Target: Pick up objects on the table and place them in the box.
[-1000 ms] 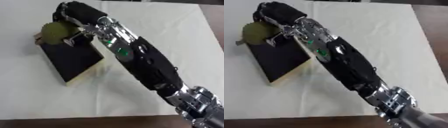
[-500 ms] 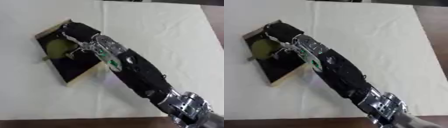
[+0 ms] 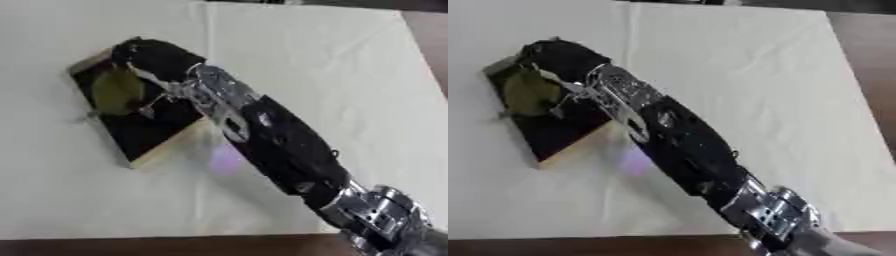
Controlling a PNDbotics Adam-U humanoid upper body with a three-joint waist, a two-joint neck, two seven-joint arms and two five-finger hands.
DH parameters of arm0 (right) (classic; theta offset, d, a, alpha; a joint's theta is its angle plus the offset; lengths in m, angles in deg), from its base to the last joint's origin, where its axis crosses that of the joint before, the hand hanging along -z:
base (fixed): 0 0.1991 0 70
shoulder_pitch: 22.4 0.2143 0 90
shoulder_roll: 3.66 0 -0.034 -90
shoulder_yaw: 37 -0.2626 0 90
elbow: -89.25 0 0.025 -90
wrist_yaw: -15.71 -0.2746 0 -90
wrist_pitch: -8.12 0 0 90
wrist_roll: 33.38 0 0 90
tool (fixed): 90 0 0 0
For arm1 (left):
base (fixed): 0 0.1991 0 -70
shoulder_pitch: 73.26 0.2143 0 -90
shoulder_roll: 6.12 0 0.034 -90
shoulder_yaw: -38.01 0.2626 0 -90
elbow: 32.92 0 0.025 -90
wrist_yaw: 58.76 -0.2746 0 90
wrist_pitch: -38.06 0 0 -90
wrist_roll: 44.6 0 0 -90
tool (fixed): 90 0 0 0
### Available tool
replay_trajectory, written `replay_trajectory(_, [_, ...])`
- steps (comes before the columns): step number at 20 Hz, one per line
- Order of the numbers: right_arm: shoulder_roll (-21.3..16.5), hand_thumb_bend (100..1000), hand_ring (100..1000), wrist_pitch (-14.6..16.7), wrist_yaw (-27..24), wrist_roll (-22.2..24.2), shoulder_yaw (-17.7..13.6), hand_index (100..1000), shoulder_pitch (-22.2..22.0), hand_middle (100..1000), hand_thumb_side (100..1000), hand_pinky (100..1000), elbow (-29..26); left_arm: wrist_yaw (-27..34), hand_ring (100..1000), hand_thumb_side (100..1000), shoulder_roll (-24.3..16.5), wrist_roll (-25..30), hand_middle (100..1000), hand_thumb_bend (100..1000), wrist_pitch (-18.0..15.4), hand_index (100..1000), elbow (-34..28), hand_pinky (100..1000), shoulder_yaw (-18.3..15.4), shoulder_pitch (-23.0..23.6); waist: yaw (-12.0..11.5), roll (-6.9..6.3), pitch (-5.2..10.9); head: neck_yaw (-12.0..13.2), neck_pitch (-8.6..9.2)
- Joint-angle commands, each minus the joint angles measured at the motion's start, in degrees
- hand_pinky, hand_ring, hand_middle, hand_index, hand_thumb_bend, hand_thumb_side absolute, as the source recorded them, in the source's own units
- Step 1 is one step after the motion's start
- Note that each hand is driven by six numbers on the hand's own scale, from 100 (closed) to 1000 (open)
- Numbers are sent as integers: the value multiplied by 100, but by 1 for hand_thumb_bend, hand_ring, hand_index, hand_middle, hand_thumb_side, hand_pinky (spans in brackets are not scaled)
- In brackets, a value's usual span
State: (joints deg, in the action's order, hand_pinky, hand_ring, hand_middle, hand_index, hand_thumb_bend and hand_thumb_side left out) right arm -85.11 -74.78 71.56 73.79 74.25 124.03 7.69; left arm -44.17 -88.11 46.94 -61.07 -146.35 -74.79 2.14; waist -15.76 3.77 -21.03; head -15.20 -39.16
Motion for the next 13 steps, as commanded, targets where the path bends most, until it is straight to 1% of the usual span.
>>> replay_trajectory(1, [-463, 258, 912, -217, -488, 223, -283, 849, 45, 798, 100, 867, -1105, -33, 670, 607, -126, -36, 702, 100, 2, 745, -116, 693, -55, -4, 25, -39, 157, 61, 21])
replay_trajectory(2, [-605, 237, 902, -331, -647, 264, -395, 842, 12, 786, 100, 861, -1419, -37, 670, 607, -130, -45, 702, 100, 2, 745, -116, 693, -61, 1, 45, -40, 164, 84, 16])
replay_trajectory(4, [-930, 194, 888, -659, -1008, 198, -674, 833, -96, 768, 100, 855, -2042, -48, 670, 607, -136, -64, 702, 100, 1, 745, -116, 693, -77, 14, 88, -42, 177, 132, 5])
replay_trajectory(5, [-1094, 143, 880, -841, -1212, 118, -811, 828, -168, 755, 100, 851, -2322, -54, 670, 607, -140, -74, 702, 100, 0, 745, -116, 693, -86, 19, 109, -42, 181, 157, -1])
replay_trajectory(6, [-1273, 100, 864, -1053, -1458, -29, -968, 814, -261, 726, 100, 847, -2583, -62, 670, 606, -145, -86, 702, 100, -3, 745, -116, 693, -96, 27, 134, -43, 185, 188, -8])
replay_trajectory(8, [-1646, 100, 854, -1474, -2055, -467, -1251, 808, -477, 704, 100, 846, -3040, -77, 670, 606, -157, -107, 702, 100, -10, 745, -116, 693, -114, 44, 177, -45, 191, 244, -24])
replay_trajectory(9, [-1837, 100, 851, -1602, -2395, -758, -1372, 806, -584, 698, 100, 846, -3174, -85, 670, 606, -161, -117, 702, 100, -12, 745, -116, 693, -122, 53, 195, -46, 192, 267, -32])
replay_trajectory(10, [-2043, 100, 844, -1634, -2752, -1088, -1491, 798, -699, 688, 100, 846, -3240, -94, 670, 606, -167, -127, 702, 100, -16, 745, -116, 693, -132, 64, 219, -50, 192, 296, -36])
replay_trajectory(11, [-2243, 100, 843, -1588, -3115, -1425, -1598, 797, -821, 687, 100, 846, -3272, -103, 670, 606, -173, -137, 702, 100, -23, 745, -116, 693, -139, 71, 235, -54, 191, 317, -38])
replay_trajectory(13, [-2634, 100, 837, -1350, -3748, -2042, -1826, 792, -1103, 685, 100, 848, -3296, -119, 670, 605, -182, -159, 702, 100, -38, 745, -116, 693, -157, 87, 275, -69, 180, 395, -35])
